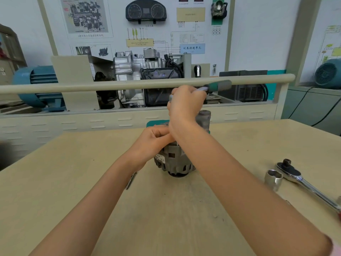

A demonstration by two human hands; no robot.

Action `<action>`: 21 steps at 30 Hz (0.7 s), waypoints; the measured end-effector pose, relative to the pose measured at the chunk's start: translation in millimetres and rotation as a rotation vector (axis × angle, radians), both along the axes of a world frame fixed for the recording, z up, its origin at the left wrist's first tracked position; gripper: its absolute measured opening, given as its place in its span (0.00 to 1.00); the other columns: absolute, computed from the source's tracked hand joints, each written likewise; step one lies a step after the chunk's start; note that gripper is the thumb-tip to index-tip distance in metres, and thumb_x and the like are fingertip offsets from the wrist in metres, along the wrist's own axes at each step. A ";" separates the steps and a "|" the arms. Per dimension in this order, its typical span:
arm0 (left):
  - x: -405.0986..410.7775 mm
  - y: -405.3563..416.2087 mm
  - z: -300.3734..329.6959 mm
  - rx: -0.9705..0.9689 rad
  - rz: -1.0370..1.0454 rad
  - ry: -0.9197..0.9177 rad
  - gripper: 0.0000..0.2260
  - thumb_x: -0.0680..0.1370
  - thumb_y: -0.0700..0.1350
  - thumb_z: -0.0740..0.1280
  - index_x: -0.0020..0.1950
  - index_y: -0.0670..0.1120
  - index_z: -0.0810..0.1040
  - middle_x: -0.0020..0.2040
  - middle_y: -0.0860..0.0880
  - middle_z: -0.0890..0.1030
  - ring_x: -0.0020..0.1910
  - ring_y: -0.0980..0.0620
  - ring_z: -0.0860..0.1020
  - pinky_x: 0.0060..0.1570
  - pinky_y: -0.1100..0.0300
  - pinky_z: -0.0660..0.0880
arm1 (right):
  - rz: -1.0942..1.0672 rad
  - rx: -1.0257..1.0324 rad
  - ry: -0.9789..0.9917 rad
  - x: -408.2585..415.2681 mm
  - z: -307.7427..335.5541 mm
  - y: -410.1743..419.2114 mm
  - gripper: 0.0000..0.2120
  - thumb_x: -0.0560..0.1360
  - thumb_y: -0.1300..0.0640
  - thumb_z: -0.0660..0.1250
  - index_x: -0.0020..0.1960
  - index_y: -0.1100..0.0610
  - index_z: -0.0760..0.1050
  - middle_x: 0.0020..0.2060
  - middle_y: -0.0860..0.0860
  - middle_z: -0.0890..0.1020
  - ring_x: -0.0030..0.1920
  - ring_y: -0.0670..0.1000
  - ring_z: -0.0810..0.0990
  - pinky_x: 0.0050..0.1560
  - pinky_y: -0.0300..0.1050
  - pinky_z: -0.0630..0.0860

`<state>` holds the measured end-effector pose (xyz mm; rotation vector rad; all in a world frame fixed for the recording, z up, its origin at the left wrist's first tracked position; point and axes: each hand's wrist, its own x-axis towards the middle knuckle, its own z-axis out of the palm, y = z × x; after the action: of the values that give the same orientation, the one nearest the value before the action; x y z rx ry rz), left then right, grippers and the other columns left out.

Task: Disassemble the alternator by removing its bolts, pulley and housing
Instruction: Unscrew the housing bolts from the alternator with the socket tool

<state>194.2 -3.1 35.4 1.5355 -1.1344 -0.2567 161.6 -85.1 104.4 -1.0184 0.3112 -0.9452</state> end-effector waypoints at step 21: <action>1.5 0.4 2.7 0.063 -0.054 0.097 0.12 0.72 0.56 0.65 0.51 0.56 0.83 0.50 0.52 0.85 0.49 0.57 0.83 0.43 0.70 0.76 | 0.812 0.350 -0.044 -13.9 0.1 -53.0 0.17 0.77 0.63 0.47 0.32 0.56 0.64 0.19 0.45 0.68 0.13 0.43 0.55 0.15 0.34 0.49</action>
<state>195.7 -2.8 38.1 1.5325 -1.1009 -0.4023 147.8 -138.0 104.5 -0.6967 0.0053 -0.1641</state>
